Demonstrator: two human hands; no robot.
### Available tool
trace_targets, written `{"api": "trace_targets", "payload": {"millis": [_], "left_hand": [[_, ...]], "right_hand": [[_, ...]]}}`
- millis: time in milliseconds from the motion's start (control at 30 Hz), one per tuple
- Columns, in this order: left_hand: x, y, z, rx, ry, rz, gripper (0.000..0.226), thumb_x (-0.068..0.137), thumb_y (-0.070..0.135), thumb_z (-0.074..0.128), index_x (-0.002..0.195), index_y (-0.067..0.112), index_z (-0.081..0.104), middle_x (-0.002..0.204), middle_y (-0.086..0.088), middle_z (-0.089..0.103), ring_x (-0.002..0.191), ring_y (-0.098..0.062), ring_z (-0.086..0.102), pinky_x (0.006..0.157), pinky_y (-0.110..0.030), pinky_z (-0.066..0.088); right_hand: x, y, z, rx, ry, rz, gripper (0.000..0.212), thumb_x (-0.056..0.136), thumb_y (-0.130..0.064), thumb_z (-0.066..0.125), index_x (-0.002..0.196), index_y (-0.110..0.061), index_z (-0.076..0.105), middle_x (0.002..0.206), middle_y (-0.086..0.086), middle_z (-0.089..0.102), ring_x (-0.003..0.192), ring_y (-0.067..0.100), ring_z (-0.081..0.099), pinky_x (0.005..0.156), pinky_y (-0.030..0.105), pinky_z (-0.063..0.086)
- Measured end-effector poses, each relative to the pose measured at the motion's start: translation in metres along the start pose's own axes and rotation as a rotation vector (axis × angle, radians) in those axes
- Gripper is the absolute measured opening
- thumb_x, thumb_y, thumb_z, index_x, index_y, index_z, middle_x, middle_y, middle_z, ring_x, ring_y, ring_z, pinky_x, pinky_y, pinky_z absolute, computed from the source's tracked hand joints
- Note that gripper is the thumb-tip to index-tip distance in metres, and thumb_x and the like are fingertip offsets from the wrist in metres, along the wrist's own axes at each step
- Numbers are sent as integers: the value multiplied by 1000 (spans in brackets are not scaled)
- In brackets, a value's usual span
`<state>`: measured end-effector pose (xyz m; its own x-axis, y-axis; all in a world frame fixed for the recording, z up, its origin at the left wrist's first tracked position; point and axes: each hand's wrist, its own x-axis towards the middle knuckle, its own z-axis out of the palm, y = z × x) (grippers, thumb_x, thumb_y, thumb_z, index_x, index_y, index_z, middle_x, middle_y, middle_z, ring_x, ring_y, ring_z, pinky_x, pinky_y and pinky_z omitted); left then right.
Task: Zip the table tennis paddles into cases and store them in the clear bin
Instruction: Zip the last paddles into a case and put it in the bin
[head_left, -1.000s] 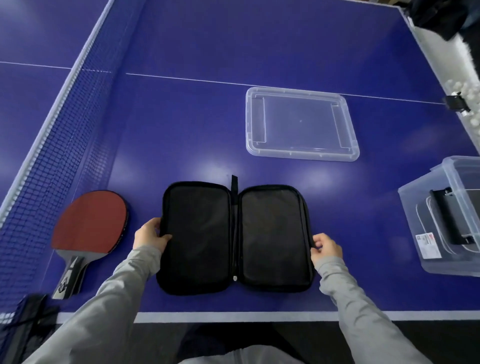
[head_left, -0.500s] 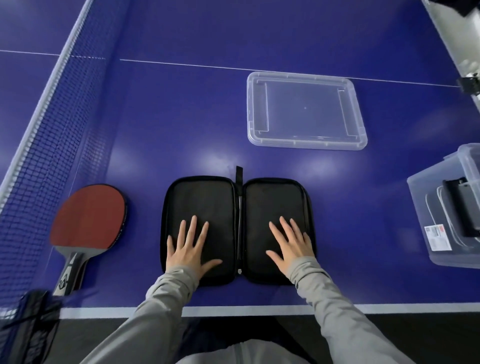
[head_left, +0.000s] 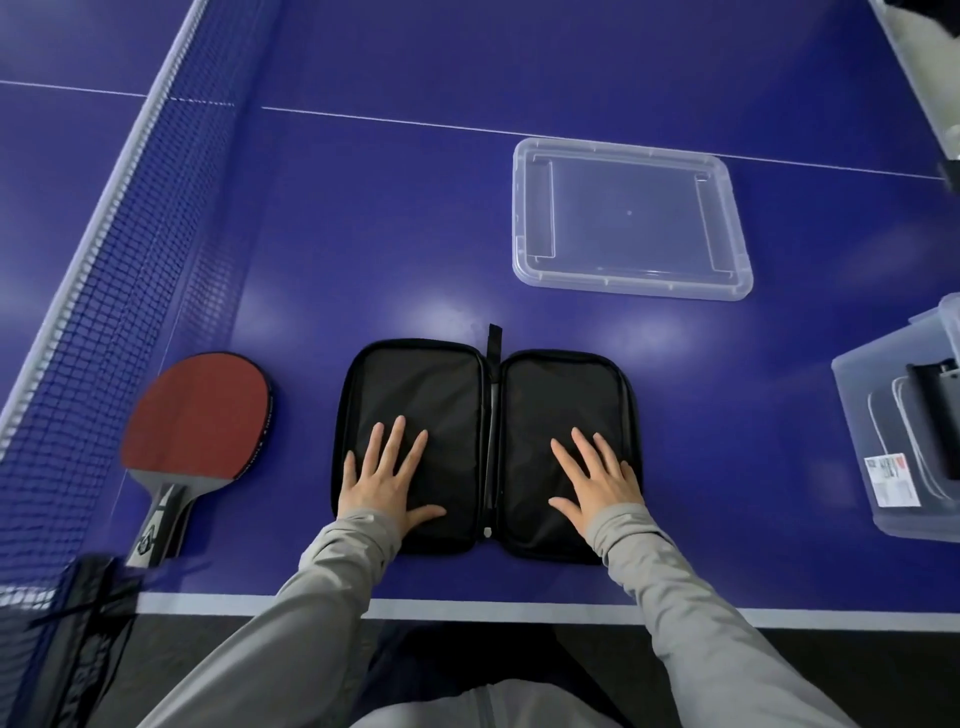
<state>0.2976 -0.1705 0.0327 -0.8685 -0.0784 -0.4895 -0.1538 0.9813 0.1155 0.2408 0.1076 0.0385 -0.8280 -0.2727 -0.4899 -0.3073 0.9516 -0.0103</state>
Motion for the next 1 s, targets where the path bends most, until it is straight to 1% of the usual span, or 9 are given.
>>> {"api": "trace_targets", "payload": {"millis": [167,300,400,433,533,633,733,833,1000], "left_hand": [[-10,-10,-2,-65,88,7,90,82,68,42,147,33,-11,158,5,-12,146,-18,-8,118,-39,4],[-37,-43,-10,-197,332,-51,77,84,55,53,146,16,28,154,-10,24,143,-30,22,115,-47,22],[-59,-84,-11,-228,486,-193,82,88,65,24,137,3,44,145,-19,40,134,-37,38,108,-51,32],[-65,-98,-11,-240,542,-244,80,90,64,25,137,1,43,145,-20,40,133,-37,38,107,-51,32],[-76,-136,-6,-306,692,-447,78,82,33,68,143,3,30,148,-21,32,135,-39,32,105,-56,31],[-85,-161,-5,-390,677,-603,85,74,23,76,142,4,29,143,-24,34,129,-45,33,99,-60,31],[-85,-179,0,-446,555,-689,79,73,25,77,137,3,36,134,-26,43,121,-47,39,92,-61,36],[-79,-189,8,-473,427,-703,64,75,30,75,126,5,46,123,-25,50,116,-44,43,89,-58,40],[-71,-195,12,-535,444,-715,52,74,28,75,114,2,53,115,-23,54,112,-40,43,83,-57,43]], "right_hand": [[-6,-2,-2,68,47,48,77,89,-52,46,147,-31,2,158,-3,1,146,20,4,115,41,19],[-18,6,0,120,109,98,79,87,-51,49,148,-24,5,157,2,12,145,22,13,113,39,26],[-26,12,2,155,151,138,81,85,-48,56,147,-20,14,154,8,22,142,26,22,108,41,33],[-29,15,3,145,143,156,81,85,-49,55,148,-20,14,154,7,22,142,25,22,108,41,34],[-35,20,4,126,121,204,80,86,-52,51,148,-22,10,155,5,20,143,24,19,108,39,33],[-40,23,2,137,139,231,79,86,-50,53,147,-20,14,154,7,23,142,25,21,107,40,34],[-44,25,0,120,131,268,78,87,-50,51,148,-20,12,154,6,21,142,23,20,108,38,33],[-50,26,-3,109,119,304,77,88,-51,49,148,-20,11,155,5,20,142,23,18,107,38,34],[-62,28,-4,79,98,343,77,89,-52,46,148,-21,8,155,5,17,143,22,18,108,36,34]]}}
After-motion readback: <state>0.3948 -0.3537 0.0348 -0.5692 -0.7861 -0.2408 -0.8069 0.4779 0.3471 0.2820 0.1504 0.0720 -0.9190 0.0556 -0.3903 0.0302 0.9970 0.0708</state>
